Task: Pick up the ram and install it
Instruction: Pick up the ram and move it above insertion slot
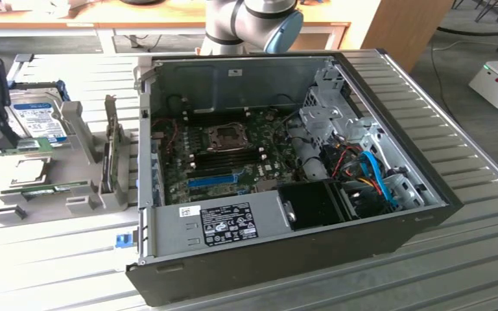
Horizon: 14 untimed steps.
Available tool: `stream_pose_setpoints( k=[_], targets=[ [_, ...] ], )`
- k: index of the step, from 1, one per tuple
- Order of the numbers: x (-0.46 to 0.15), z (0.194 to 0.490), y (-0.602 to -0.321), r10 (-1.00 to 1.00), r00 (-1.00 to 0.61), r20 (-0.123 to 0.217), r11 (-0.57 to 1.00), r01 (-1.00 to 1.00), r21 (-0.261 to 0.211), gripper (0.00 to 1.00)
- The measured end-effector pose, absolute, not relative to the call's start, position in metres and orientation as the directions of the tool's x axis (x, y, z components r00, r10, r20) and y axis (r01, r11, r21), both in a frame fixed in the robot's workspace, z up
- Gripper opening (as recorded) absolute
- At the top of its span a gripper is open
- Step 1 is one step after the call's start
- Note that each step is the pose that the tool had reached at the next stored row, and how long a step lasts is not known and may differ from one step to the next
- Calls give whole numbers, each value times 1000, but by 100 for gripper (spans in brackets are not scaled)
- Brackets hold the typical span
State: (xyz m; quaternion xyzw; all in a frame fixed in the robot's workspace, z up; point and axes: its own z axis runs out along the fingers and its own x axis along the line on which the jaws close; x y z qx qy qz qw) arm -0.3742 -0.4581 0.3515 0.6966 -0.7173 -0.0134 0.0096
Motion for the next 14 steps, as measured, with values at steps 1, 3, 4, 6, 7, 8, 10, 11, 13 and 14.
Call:
stream_pose_setpoints(
  k=[1,3,4,6,7,8,10,11,13,14],
  targets=[
    [-374,353,-458,-1000,-29,-5,29,-999,33,12],
    [-374,355,-458,-1000,-29,-5,29,-999,33,12],
    [-374,357,-458,-1000,-29,-5,29,-999,33,12],
    [-374,359,-458,-1000,-29,-5,29,-999,33,12],
    [-374,360,-458,-1000,-29,-5,29,-999,33,12],
    [-374,361,-458,-1000,-29,-5,29,-999,33,12],
    [-374,363,-458,-1000,-29,-5,29,-999,33,12],
    [-374,364,-458,-1000,-29,-5,29,-999,33,12],
    [-374,367,-458,-1000,-29,-5,29,-999,33,12],
    [-374,368,-458,-1000,-29,-5,29,-999,33,12]
  ],
)
